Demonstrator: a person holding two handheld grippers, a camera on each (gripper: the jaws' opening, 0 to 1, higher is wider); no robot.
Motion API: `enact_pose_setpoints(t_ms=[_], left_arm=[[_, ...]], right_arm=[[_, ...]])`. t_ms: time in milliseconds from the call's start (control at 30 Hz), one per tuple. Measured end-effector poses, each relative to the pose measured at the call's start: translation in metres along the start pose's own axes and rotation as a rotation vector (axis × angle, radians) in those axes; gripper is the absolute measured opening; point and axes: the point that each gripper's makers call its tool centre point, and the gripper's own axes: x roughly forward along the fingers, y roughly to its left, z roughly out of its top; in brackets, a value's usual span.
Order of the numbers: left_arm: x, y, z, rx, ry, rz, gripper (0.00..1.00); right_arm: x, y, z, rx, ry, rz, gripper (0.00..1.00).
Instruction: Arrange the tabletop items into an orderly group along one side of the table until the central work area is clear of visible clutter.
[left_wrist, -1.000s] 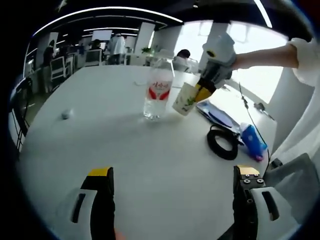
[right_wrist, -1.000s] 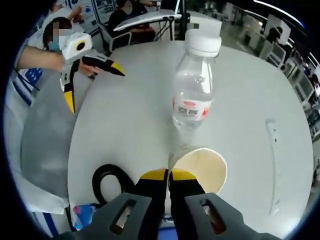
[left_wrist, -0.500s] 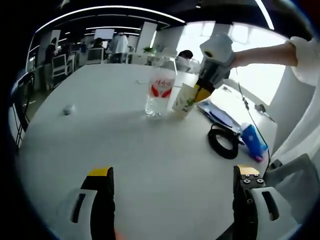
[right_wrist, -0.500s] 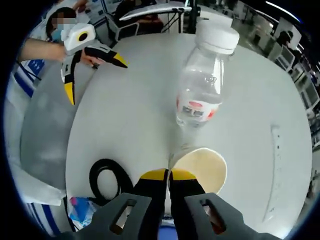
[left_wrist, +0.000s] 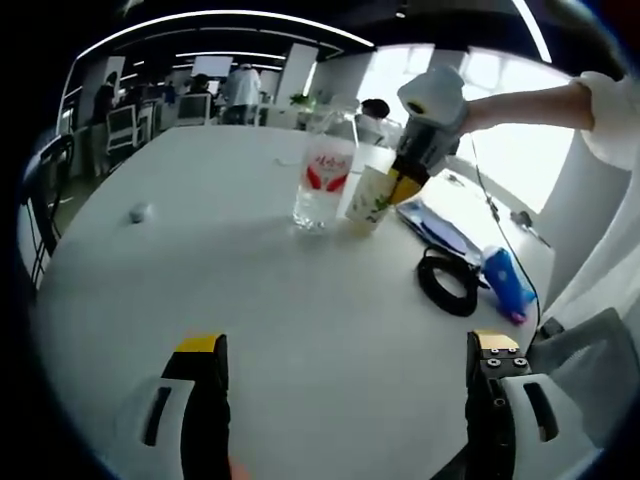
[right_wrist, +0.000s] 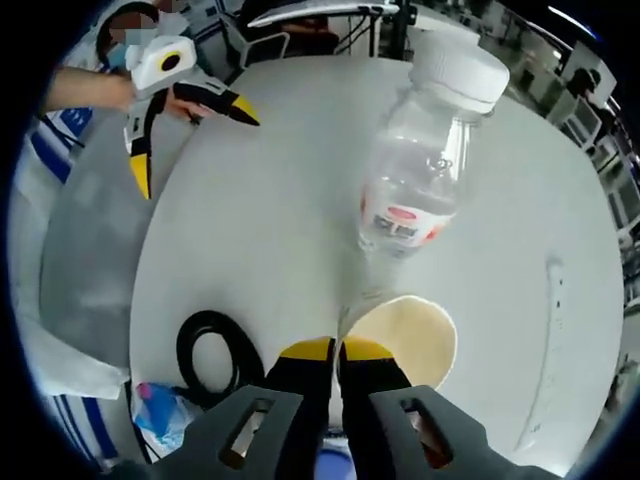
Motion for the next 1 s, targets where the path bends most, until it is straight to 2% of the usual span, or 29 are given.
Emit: enact_pose_setpoints(t_ms=[167,500,667,1000], left_arm=[[0.0,0.0,-0.001,-0.003,-0.001,-0.001,0.96],[0.0,0.002,0.004,-0.005,-0.01,-0.001,0.96],[-0.001,0.005,0.005,-0.004,-0.014,0.002,0.96],[-0.003,0.004,0.002,-0.005,-0.007,0.0,0.96]], right_arm=[[0.001,0.0,0.001,-0.025,0.008,-0.006,0.0],[-0.001,-0.005,0.015,-0.034,-0.029,-0.042,0.0],[0.002,-0.003,0.016,-0.074,-0.028,-0.044,0.0],[0.002,-0.003,0.018,-0.079,-0.042,-0.052,0.0]])
